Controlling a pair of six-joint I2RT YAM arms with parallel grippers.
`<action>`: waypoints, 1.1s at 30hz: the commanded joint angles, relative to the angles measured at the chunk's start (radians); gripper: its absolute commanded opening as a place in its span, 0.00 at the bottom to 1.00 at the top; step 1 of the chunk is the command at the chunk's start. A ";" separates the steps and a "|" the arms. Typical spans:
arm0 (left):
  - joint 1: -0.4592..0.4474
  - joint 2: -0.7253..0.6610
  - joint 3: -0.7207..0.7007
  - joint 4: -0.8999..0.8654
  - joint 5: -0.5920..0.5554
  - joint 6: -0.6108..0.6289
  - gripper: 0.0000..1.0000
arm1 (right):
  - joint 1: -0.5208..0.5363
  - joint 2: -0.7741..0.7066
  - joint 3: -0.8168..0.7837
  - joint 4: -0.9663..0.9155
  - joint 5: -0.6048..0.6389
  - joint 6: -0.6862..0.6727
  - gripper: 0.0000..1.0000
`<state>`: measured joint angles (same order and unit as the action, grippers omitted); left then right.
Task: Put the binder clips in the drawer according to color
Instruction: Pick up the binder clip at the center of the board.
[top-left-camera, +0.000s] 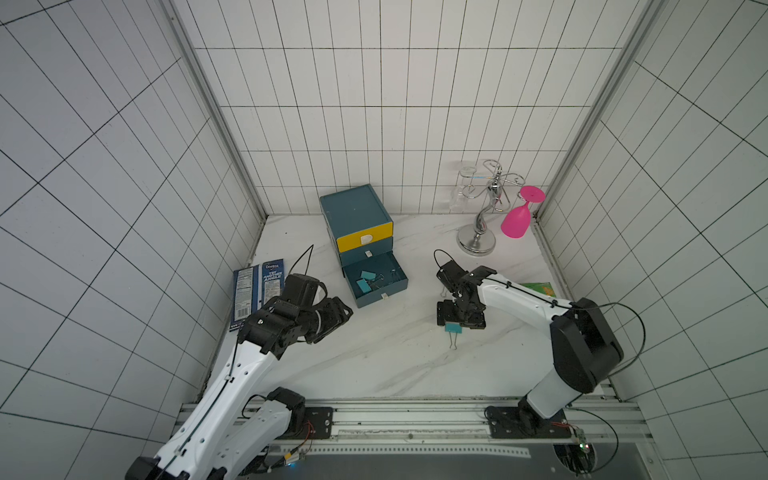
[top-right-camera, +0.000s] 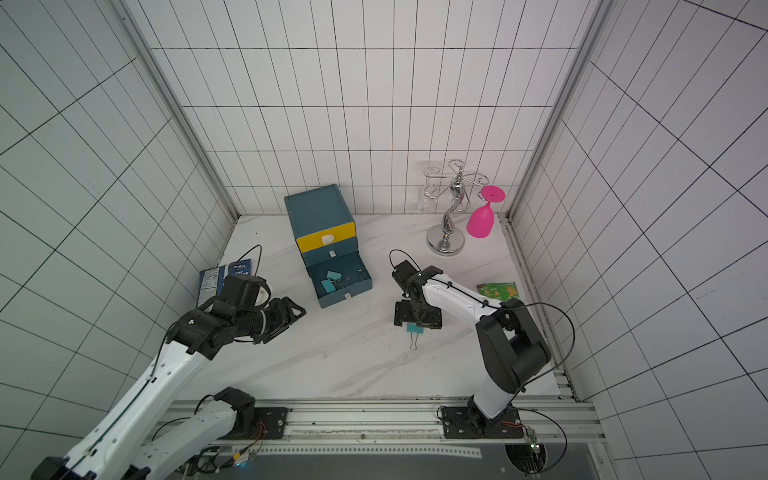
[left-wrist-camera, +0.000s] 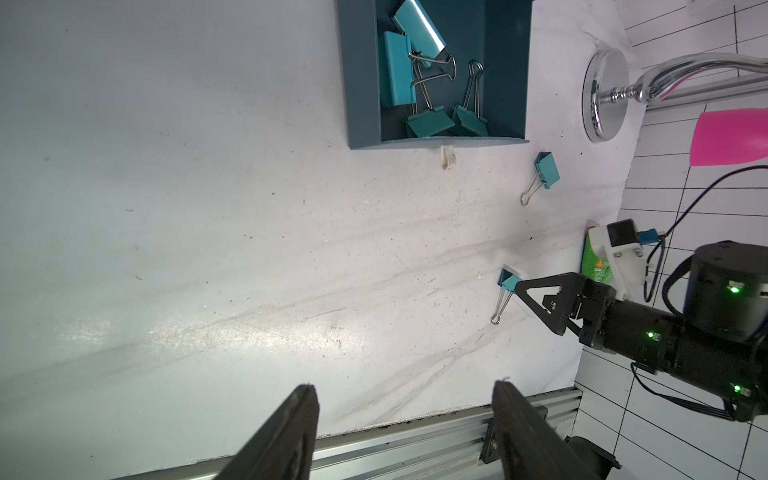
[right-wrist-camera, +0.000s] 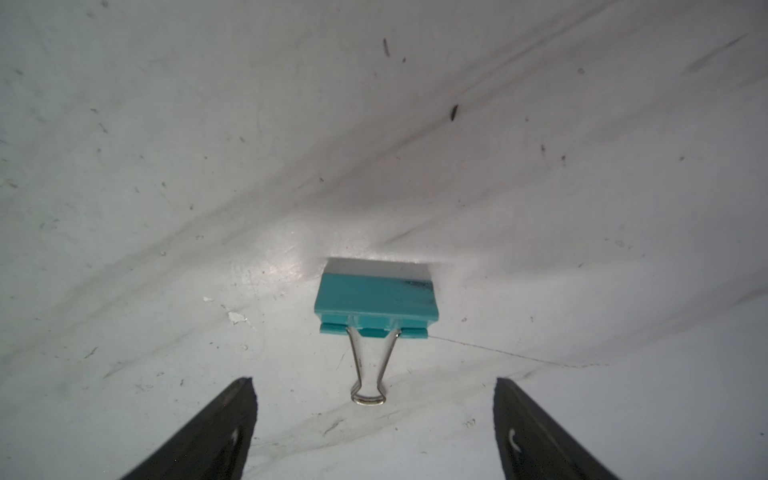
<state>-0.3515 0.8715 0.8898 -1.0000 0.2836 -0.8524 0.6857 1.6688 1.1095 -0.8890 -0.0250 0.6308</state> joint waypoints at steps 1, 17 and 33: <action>0.005 -0.018 0.007 0.005 -0.023 0.003 0.70 | -0.017 0.039 0.035 -0.021 0.011 -0.041 0.87; 0.006 -0.031 -0.007 0.007 -0.040 -0.007 0.70 | -0.061 0.147 0.055 0.033 -0.071 -0.078 0.63; 0.008 -0.052 0.002 0.000 -0.047 -0.007 0.70 | -0.063 0.023 0.253 -0.034 -0.146 -0.030 0.43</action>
<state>-0.3500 0.8371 0.8898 -1.0008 0.2539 -0.8600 0.6327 1.7157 1.3106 -0.8898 -0.1413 0.5777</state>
